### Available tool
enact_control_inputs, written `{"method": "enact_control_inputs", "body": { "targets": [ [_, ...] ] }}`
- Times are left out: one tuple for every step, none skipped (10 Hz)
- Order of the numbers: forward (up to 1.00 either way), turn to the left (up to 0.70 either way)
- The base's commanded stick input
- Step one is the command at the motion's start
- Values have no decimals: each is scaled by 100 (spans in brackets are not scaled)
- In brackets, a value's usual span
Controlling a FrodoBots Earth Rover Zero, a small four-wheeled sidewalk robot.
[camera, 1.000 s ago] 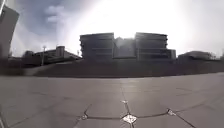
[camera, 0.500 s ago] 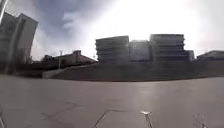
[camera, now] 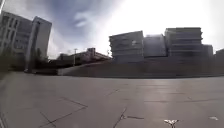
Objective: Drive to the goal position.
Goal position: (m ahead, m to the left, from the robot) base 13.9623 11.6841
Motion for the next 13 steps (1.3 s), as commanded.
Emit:
{"method": "enact_control_inputs", "body": {
  "targets": [
    [100, 40],
    [100, 40],
    [100, 40],
    [100, 40],
    [100, 40],
    [100, 40],
    [100, 40],
    [100, 40],
    [100, 40],
    [100, 40],
    [100, 40],
    [100, 40],
    [100, 40]
  ]
}}
